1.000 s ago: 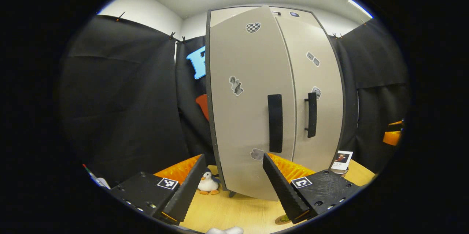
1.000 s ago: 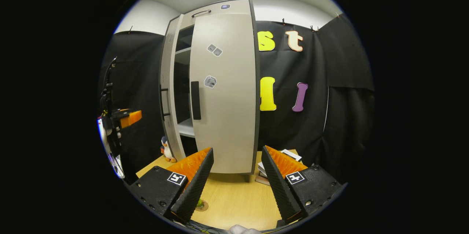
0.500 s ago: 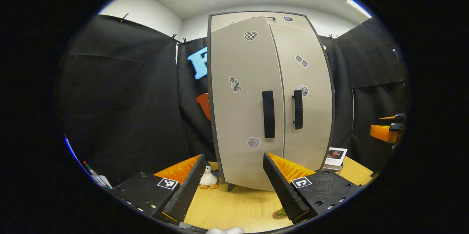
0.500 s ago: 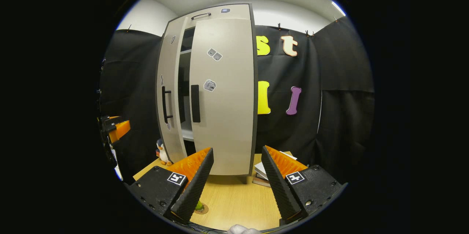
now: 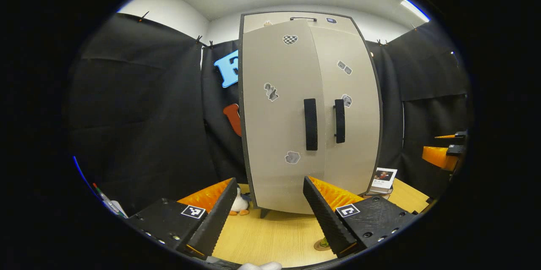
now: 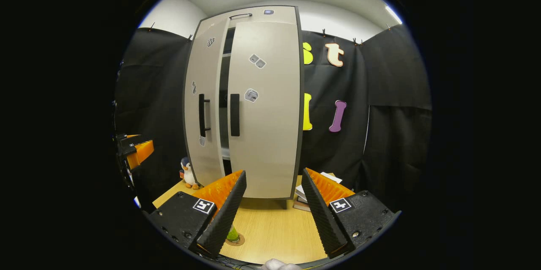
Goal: Grasp the bottle in the cabinet with the left hand and place it on the coaster, then close the right door with the right hand and the left door with the left hand.
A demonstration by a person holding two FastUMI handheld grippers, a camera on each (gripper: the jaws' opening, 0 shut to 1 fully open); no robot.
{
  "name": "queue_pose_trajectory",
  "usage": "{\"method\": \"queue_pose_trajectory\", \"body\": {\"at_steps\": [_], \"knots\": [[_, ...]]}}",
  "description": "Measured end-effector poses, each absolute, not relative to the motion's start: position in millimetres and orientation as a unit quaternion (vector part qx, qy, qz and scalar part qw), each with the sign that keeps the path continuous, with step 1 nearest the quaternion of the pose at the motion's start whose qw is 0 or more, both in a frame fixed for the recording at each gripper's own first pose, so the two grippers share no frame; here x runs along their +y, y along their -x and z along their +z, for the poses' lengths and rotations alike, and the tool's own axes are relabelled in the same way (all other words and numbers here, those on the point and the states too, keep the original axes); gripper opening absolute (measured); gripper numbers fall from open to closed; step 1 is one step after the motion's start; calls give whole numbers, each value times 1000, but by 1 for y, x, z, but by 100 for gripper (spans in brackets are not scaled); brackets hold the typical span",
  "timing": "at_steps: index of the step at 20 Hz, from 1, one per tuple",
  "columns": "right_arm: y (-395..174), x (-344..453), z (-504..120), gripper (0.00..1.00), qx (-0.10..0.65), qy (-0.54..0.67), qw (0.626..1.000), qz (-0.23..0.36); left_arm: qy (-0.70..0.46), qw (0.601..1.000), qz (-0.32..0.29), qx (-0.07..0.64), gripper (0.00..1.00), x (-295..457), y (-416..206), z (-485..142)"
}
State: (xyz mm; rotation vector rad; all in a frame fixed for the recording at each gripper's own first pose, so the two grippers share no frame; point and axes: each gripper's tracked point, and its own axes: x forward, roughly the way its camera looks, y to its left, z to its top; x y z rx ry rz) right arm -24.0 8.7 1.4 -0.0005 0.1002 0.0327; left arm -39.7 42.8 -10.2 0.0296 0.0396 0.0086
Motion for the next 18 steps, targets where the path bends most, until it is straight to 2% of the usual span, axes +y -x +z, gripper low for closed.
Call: {"method": "queue_pose_trajectory", "body": {"at_steps": [18], "knots": [[23,11,14,81,40,11,999,25,-4,1000,-1,14,96,41,34,-4]]}}
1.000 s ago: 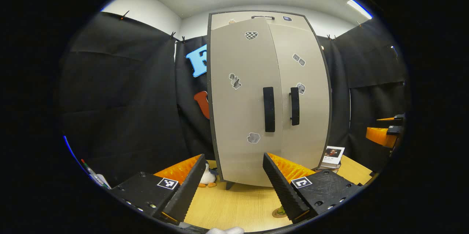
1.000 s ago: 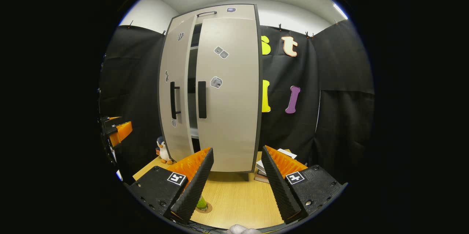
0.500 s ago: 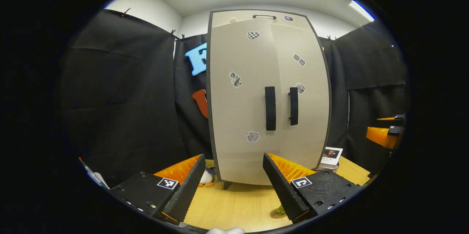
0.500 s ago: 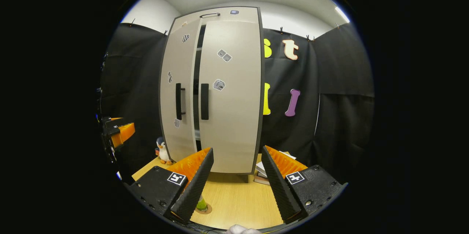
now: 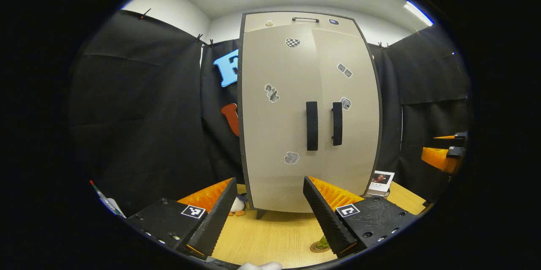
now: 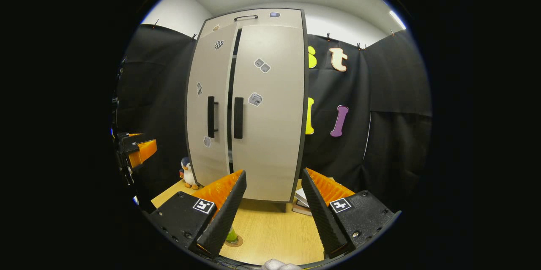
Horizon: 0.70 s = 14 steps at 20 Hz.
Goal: Grasp the bottle in the cabinet with the left hand and place it on the coaster, then close the right door with the right hand and the left door with the left hand.
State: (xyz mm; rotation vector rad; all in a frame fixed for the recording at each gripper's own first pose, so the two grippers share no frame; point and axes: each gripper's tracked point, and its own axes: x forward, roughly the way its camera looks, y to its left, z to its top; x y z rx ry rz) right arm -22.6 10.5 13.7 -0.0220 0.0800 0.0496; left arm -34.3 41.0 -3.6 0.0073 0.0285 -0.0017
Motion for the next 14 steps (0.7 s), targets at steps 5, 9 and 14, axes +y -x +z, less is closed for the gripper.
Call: {"method": "queue_pose_trajectory", "body": {"at_steps": [5,9,14], "knots": [[25,8,11,81,39,11,999,25,-4,1000,3,19,96,41,39,-6],[25,4,11,81,40,7,999,22,-9,1000,1,21,96,38,40,-9],[24,4,11,81,40,8,999,22,-5,1000,-1,22,96,37,40,-10]]}}
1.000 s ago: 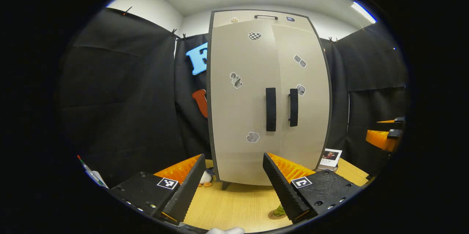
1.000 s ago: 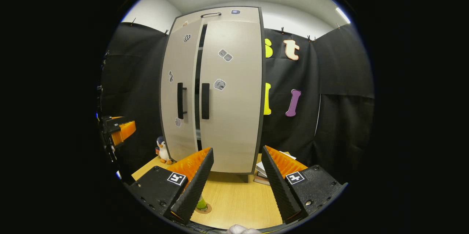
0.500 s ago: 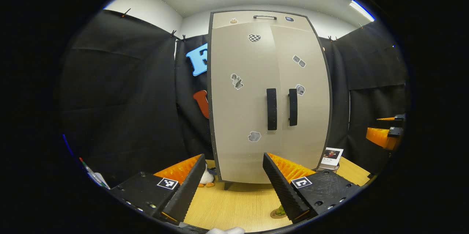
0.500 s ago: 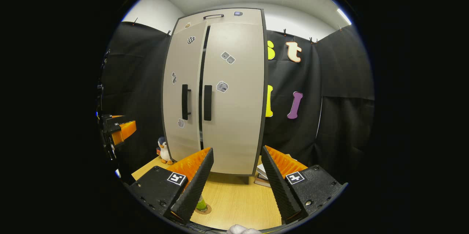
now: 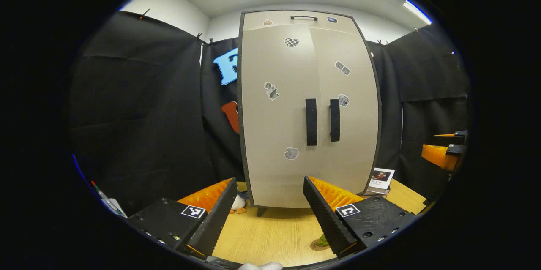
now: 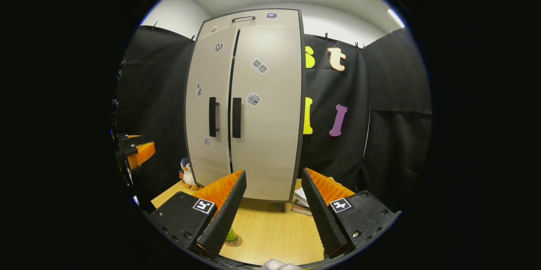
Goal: Grasp the bottle in the cabinet with the left hand and place it on the coaster, then close the right door with the right hand and the left door with the left hand.
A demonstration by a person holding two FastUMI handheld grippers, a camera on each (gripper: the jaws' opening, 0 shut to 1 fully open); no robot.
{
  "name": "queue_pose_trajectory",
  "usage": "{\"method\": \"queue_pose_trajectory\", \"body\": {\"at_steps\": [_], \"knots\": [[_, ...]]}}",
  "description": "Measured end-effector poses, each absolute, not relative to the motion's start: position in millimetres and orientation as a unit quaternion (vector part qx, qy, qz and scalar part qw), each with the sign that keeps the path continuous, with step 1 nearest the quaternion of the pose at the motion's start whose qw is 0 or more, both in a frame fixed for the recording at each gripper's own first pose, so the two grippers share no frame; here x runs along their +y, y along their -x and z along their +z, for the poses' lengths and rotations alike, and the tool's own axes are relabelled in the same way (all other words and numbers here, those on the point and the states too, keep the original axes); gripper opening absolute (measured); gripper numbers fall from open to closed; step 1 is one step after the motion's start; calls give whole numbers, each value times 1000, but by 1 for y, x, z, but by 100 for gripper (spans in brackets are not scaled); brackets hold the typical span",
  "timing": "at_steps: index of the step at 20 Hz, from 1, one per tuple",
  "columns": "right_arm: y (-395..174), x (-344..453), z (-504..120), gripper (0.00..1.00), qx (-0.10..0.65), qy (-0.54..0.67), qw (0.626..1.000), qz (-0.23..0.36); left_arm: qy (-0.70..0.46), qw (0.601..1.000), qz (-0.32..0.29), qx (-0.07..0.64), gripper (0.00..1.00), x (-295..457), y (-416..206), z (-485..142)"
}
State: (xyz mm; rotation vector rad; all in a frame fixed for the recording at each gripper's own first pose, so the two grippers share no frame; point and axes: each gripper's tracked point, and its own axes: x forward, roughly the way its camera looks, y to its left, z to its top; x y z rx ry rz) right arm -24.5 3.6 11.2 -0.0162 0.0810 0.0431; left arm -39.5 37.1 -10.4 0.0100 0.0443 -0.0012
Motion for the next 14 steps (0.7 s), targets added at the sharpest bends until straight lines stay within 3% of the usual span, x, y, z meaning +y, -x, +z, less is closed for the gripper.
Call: {"method": "queue_pose_trajectory", "body": {"at_steps": [14], "knots": [[23,6,8,81,42,6,999,22,-10,1000,-6,24,96,36,37,-12]]}}
